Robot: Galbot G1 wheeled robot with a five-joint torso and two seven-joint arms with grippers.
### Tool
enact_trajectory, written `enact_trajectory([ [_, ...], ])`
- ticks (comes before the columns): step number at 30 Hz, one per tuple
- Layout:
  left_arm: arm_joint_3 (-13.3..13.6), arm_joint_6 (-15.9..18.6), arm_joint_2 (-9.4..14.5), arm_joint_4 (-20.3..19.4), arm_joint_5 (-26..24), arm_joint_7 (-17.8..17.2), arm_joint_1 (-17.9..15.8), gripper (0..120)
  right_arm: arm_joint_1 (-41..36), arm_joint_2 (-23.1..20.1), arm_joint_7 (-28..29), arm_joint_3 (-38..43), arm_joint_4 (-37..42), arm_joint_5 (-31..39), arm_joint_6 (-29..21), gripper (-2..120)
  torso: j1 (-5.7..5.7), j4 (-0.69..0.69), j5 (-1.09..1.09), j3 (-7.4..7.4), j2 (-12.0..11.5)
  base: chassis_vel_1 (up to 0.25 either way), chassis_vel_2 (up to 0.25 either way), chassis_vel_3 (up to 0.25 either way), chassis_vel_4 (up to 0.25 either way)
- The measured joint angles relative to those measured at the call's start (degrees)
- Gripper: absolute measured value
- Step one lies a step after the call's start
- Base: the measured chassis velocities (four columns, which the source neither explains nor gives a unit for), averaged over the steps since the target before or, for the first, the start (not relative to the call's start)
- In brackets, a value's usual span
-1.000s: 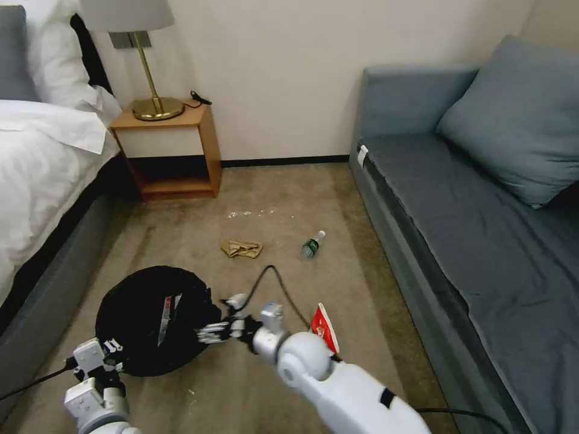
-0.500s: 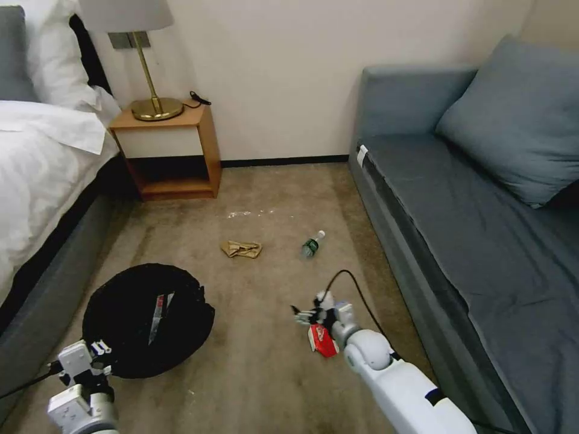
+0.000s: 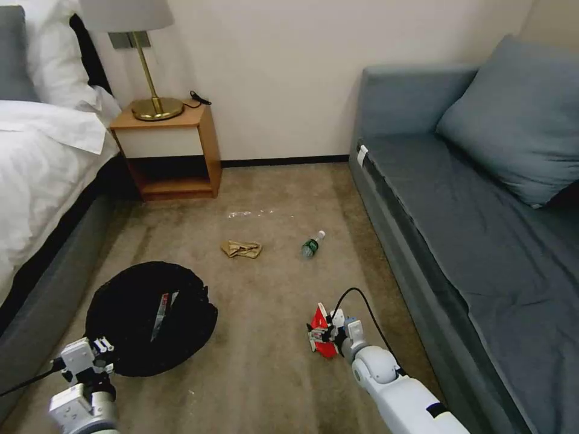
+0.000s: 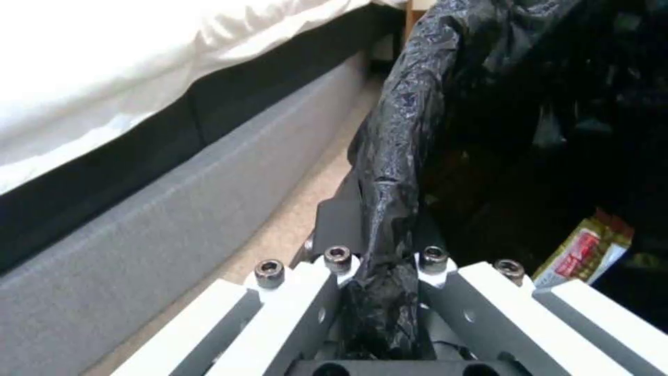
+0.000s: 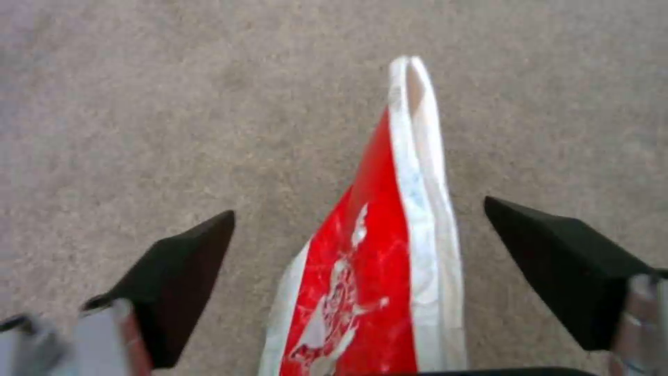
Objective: Pick up the trash bin, then pick up the garbage on the floor and place it into the trash bin.
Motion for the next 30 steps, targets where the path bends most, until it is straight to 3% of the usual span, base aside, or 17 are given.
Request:
enact_trajectory([
  [15, 0.16, -1.07, -0.04, 1.29, 0.48, -0.15, 0.01, 2, 0.35, 0.94, -0.93, 0.69, -2.53, -0.76, 1.82, 33, 0.00, 0.00, 0.00, 0.00, 0.00, 0.000, 0.000, 0.000, 0.000],
  [17, 0.19, -1.18, -0.04, 1.42, 0.56, -0.15, -0.04, 2, 0.33, 0.94, -0.94, 0.68, -2.31, -0.78, 1.75, 32, 0.00, 0.00, 0.00, 0.00, 0.00, 0.000, 0.000, 0.000, 0.000],
  [20, 0.25, -1.73, 0.08, 2.06, 0.75, -0.16, -0.17, 2, 0.10, 1.02, -0.90, 0.18, 0.55, -0.73, 0.90, 16, 0.00, 0.00, 0.00, 0.00, 0.00, 0.000, 0.000, 0.000, 0.000],
  [22, 0.25, -1.75, 0.13, 2.13, 0.75, -0.16, -0.17, 2, 0.09, 1.05, -0.88, 0.14, 0.80, -0.72, 0.81, 14, 0.00, 0.00, 0.00, 0.00, 0.00, 0.000, 0.000, 0.000, 0.000],
  [25, 0.17, -1.83, 0.57, 2.54, 0.75, -0.17, -0.43, 2, -0.11, 1.53, -0.41, -0.76, 4.32, -0.60, -0.26, 0, 0.00, 0.00, 0.00, 0.00, 0.00, 0.000, 0.000, 0.000, 0.000],
  [30, 0.12, -1.93, 0.72, 2.59, 0.72, -0.17, -0.51, 2, -0.27, 1.86, 0.04, -1.76, 6.92, -0.48, -0.97, 0, 0.00, 0.00, 0.00, 0.00, 0.00, 0.000, 0.000, 0.000, 0.000],
])
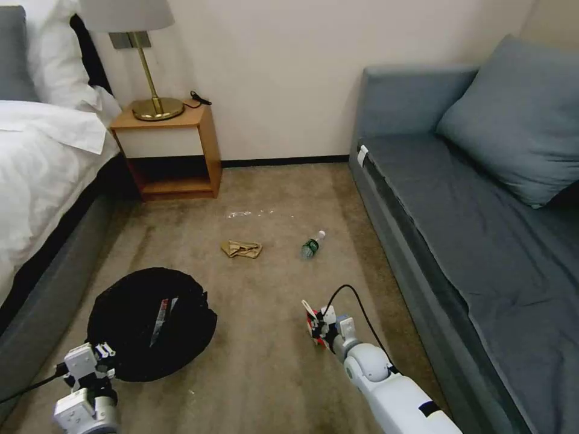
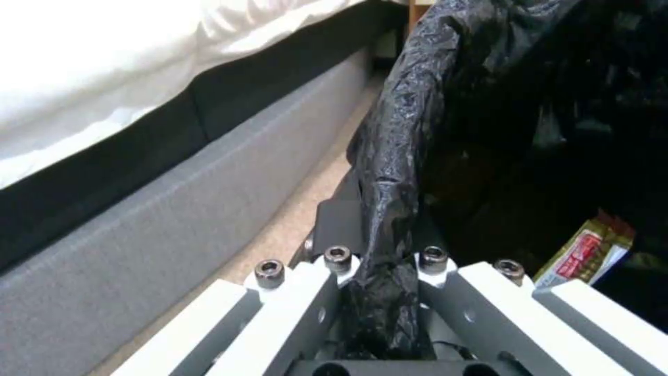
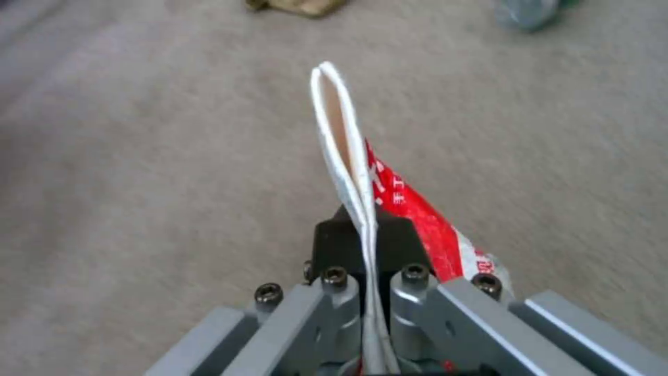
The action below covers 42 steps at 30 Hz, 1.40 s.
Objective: Pick up the trash bin, then pick up the garbage on the floor and place it into the trash bin.
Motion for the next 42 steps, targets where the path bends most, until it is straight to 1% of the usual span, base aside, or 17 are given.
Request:
enact_trajectory([
  [4, 0.27, -0.33, -0.02, 0.37, 0.08, 0.00, 0.19, 2, -0.02, 0.25, 0.58, -1.56, 4.55, 1.11, -0.31, 0, 0.00, 0.00, 0.00, 0.00, 0.00, 0.000, 0.000, 0.000, 0.000],
  [7, 0.35, -0.38, -0.03, 0.51, 0.14, 0.01, 0.17, 2, 0.02, 0.35, 0.66, -2.15, 6.15, 1.94, -0.03, 0, 0.00, 0.00, -0.01, 0.00, 0.00, 0.000, 0.000, 0.000, 0.000],
  [8, 0.43, -0.41, -0.05, 0.61, 0.22, 0.02, 0.10, 2, 0.18, 0.52, 0.69, -3.15, 8.47, 3.65, 0.52, 0, 0.00, 0.00, -0.01, 0.00, 0.00, 0.000, 0.000, 0.000, 0.000],
  [9, 0.43, -0.41, -0.05, 0.61, 0.22, 0.02, 0.10, 2, 0.18, 0.52, 0.69, -3.15, 8.47, 3.65, 0.52, 0, 0.00, 0.00, -0.01, 0.00, 0.00, 0.000, 0.000, 0.000, 0.000],
  [10, 0.51, -0.43, -0.07, 0.68, 0.30, 0.03, 0.01, 2, 0.51, 0.75, 0.68, -4.41, 11.01, 5.78, 1.66, 0, 0.00, 0.00, 0.00, 0.00, 0.00, 0.000, 0.000, 0.000, 0.000],
  [13, 0.71, -0.43, -0.15, 0.75, 0.43, 0.05, -0.14, 2, 1.12, 1.39, 0.06, -7.05, 14.90, 9.03, 4.00, 0, 0.00, 0.00, 0.00, 0.00, 0.00, 0.000, 0.000, 0.000, 0.000],
  [14, 0.71, -0.43, -0.15, 0.75, 0.43, 0.05, -0.14, 2, 1.12, 1.39, 0.06, -7.05, 14.90, 9.03, 4.00, 0, 0.00, 0.00, 0.00, 0.00, 0.00, 0.000, 0.000, 0.000, 0.000],
  [16, 0.92, -0.43, -0.23, 0.77, 0.71, 0.06, -0.15, 2, 1.93, 2.51, -1.02, -10.60, 19.67, 13.68, 5.22, 0, 0.00, 0.00, 0.00, 0.00, 0.00, 0.000, 0.000, 0.000, 0.000],
  [21, 1.15, -0.47, -0.36, 0.79, 0.87, 0.07, 0.02, 2, 2.95, 4.27, -2.67, -14.91, 22.32, 17.40, 5.97, 0, 0.00, 0.00, -0.01, 0.00, 0.00, 0.000, 0.000, 0.000, 0.000],
  [24, 1.24, -0.51, -0.40, 0.79, 0.88, 0.10, 0.12, 2, 3.46, 5.13, -3.48, -16.45, 22.19, 17.77, 6.76, 0, 0.00, 0.00, -0.01, 0.00, 0.00, 0.000, 0.000, 0.000, 0.000],
  [27, 1.38, -0.84, -0.59, 0.76, 0.90, 0.22, 0.20, 2, 4.50, 7.42, -4.46, -19.57, 19.67, 17.53, 8.32, 0, 0.00, 0.00, -0.01, 0.00, 0.00, 0.000, 0.000, 0.000, 0.000],
  [28, 1.38, -0.84, -0.59, 0.76, 0.90, 0.22, 0.20, 2, 4.50, 7.42, -4.46, -19.57, 19.67, 17.53, 8.32, 0, 0.00, 0.00, -0.01, 0.00, 0.00, 0.000, 0.000, 0.000, 0.000],
  [32, 1.45, -1.18, -0.73, 0.34, 0.78, 0.23, 0.30, 2, 5.54, 9.86, -4.57, -22.15, 16.02, 16.02, 9.26, 0, 0.00, 0.00, -0.01, 0.00, 0.00, 0.000, 0.000, 0.000, 0.000],
  [34, 1.51, -1.18, -0.76, 0.16, 0.67, 0.25, 0.39, 2, 5.70, 10.36, -4.58, -22.52, 15.24, 15.65, 9.45, 0, 0.00, 0.00, -0.01, 0.00, 0.00, 0.000, 0.000, 0.000, 0.000],
  [37, 1.87, -1.06, -0.99, -0.95, 0.26, 0.39, 0.73, 2, 6.28, 12.56, -4.45, -23.54, 10.99, 13.19, 10.31, 0, 0.00, 0.00, 0.00, 0.00, 0.00, 0.000, 0.000, 0.000, 0.000],
  [40, 1.98, -0.96, -1.02, -1.34, 0.12, 0.56, 0.89, 2, 6.40, 13.35, -4.26, -23.89, 9.25, 12.18, 10.33, 0, 0.00, 0.00, -0.01, 0.00, 0.00, 0.000, 0.000, 0.000, 0.000],
  [42, 1.84, -0.87, -0.91, -1.58, -0.31, 0.85, 0.96, 2, 6.45, 14.23, -4.10, -24.27, 7.11, 10.64, 10.60, 9, 0.00, 0.00, 0.00, 0.00, 0.00, 0.000, 0.000, 0.000, 0.000],
])
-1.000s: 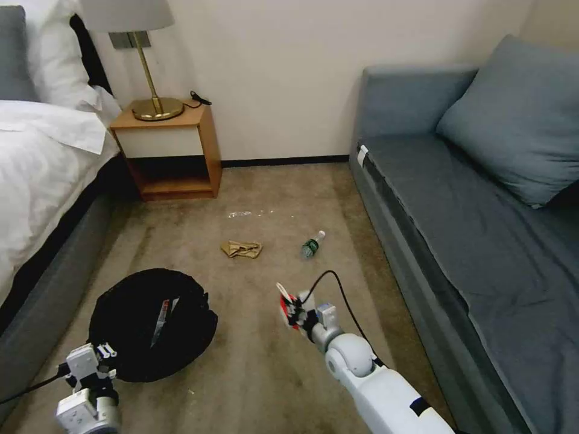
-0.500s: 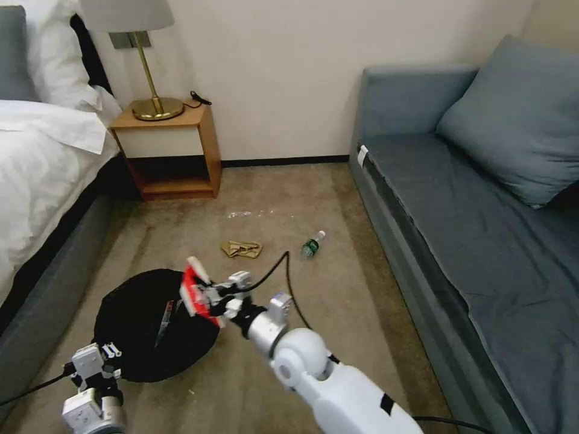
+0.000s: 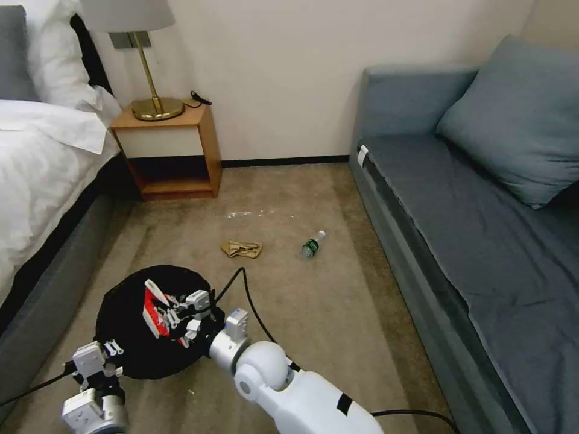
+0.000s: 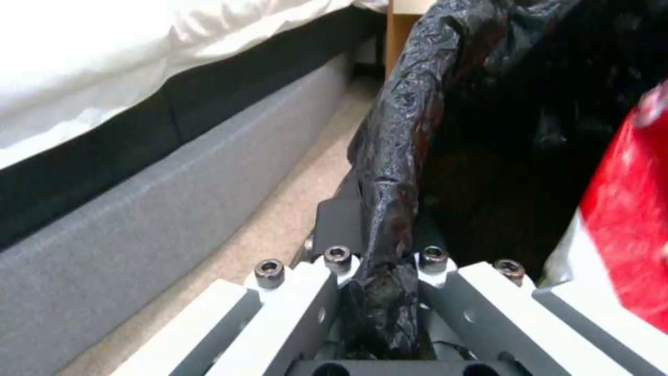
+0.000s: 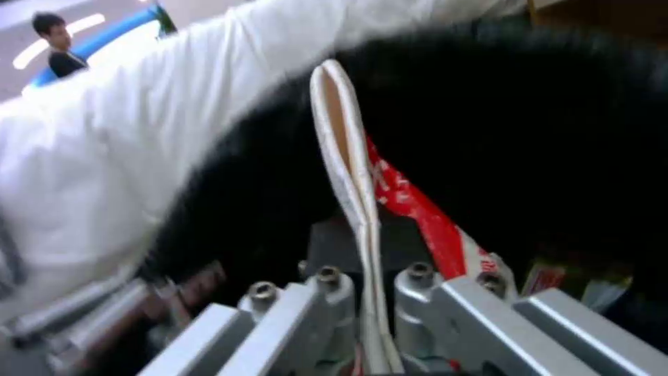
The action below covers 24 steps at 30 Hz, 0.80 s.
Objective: Pick up the trash bin, then pick up the garbage on the floor and place it into the trash bin.
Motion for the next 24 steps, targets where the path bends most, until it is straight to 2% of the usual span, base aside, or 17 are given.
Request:
enact_trajectory([
  [3, -0.24, 0.04, 0.22, -0.01, -0.33, 0.04, 0.02, 2, -0.01, 0.31, 0.23, 0.00, -0.75, -0.88, 0.46, 17, 0.00, 0.00, 0.00, 0.00, 0.00, 0.000, 0.000, 0.000, 0.000],
  [5, -0.56, 0.05, 0.58, -0.01, -0.79, 0.07, 0.07, 2, -0.13, 0.49, 0.72, 0.21, -1.23, -1.73, 1.08, 27, 0.00, 0.00, 0.00, 0.00, 0.00, 0.000, 0.000, 0.000, 0.000],
  [7, -0.60, 0.05, 0.63, 0.02, -0.89, 0.09, 0.07, 2, -0.18, 0.49, 0.87, 0.33, -1.33, -2.05, 1.27, 31, 0.00, 0.00, 0.00, 0.00, 0.00, 0.000, 0.000, 0.000, 0.000],
  [9, -0.60, 0.05, 0.59, 0.28, -0.98, 0.12, 0.07, 2, -0.23, 0.34, 1.01, 0.58, -1.60, -2.90, 1.78, 42, 0.00, 0.00, 0.00, 0.00, 0.00, 0.000, 0.000, 0.000, 0.000],
  [10, -0.60, 0.05, 0.59, 0.28, -0.98, 0.12, 0.07, 2, -0.23, 0.34, 1.01, 0.58, -1.60, -2.90, 1.78, 42, 0.00, 0.00, 0.00, 0.00, 0.00, 0.000, 0.000, 0.000, 0.000],
  [13, -0.30, 0.05, 0.21, 0.63, -0.87, 0.15, 0.04, 2, -0.75, -0.16, 1.01, 1.27, -1.72, -4.57, 2.89, 55, 0.00, 0.00, 0.00, 0.00, 0.00, 0.000, 0.000, 0.000, 0.000],
  [14, -0.30, 0.05, 0.21, 0.63, -0.87, 0.15, 0.04, 2, -0.75, -0.16, 1.01, 1.27, -1.72, -4.57, 2.89, 55, 0.00, 0.00, 0.00, 0.00, 0.00, 0.000, 0.000, 0.000, 0.000],
  [18, -0.72, -0.05, 0.41, 1.13, -0.82, 0.15, -0.08, 2, -3.18, -2.71, 0.85, 3.28, 1.14, -5.05, 5.39, 76, 0.00, 0.00, 0.01, 0.00, 0.00, 0.000, 0.000, 0.000, 0.000],
  [19, -0.72, -0.05, 0.41, 1.13, -0.82, 0.15, -0.08, 2, -3.18, -2.71, 0.85, 3.28, 1.14, -5.05, 5.39, 76, 0.00, 0.00, 0.01, 0.00, 0.00, 0.000, 0.000, 0.000, 0.000],
  [21, -1.21, -0.28, 0.72, 1.40, -0.80, 0.01, -0.06, 2, -4.60, -4.44, 0.24, 5.34, 2.63, -5.34, 6.38, 85, 0.00, -0.01, 0.01, 0.00, 0.00, 0.000, 0.000, 0.000, 0.000],
  [24, -1.38, -0.37, 0.83, 1.54, -0.73, -0.20, -0.03, 2, -5.54, -5.65, -0.74, 7.83, 3.18, -6.33, 7.01, 93, 0.00, 0.00, 0.01, 0.00, 0.00, 0.000, 0.000, 0.000, 0.000],
])
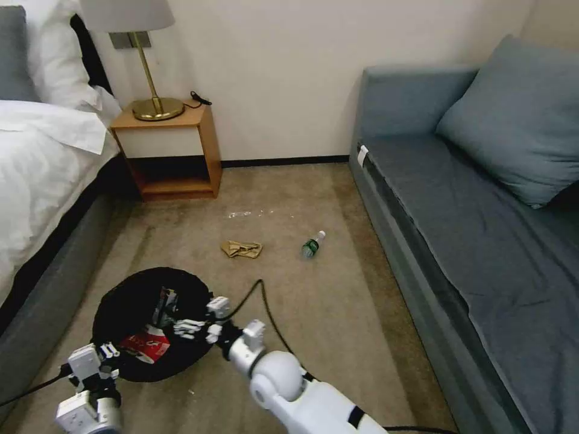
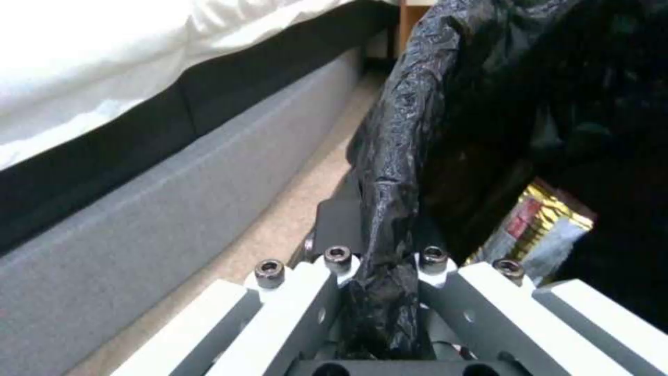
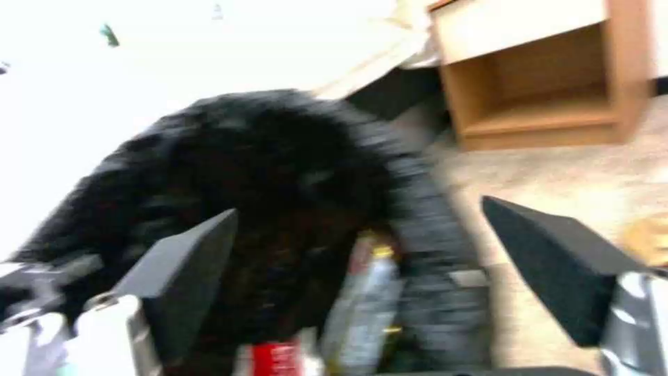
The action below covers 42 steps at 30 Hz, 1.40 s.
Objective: Pick up the trash bin, then pick up the garbage on the floor and place it into the trash bin.
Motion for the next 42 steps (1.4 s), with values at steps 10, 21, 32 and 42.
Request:
enact_trajectory([
  [10, -0.43, -0.90, -0.05, 0.37, 0.38, -0.94, -0.03, 2, -1.15, -2.08, 0.38, 12.39, -5.41, -4.06, 1.44, 100, 0.00, 0.00, 0.00, 0.00, 0.00, 0.000, 0.000, 0.000, 0.000],
  [21, -0.50, -1.97, -0.44, 0.57, 1.95, -1.21, 0.51, 2, 0.12, -2.39, 6.16, 18.14, -15.45, -7.92, 0.75, 100, 0.00, 0.00, 0.00, 0.00, 0.00, 0.000, 0.000, 0.000, 0.000],
  [32, -0.55, -2.28, -0.71, 0.83, 2.30, -1.25, 0.59, 2, 1.38, -1.91, 6.67, 18.31, -18.33, -7.29, 3.18, 100, 0.00, 0.00, -0.01, 0.00, 0.00, 0.000, 0.000, 0.000, 0.000],
  [42, -0.69, -2.68, -0.47, 1.56, 2.15, -1.29, 0.48, 2, 1.60, -1.46, 7.09, 18.03, -18.85, -7.46, 3.16, 100, 0.00, 0.00, -0.01, 0.00, 0.00, -0.055, 0.056, 0.052, -0.061],
])
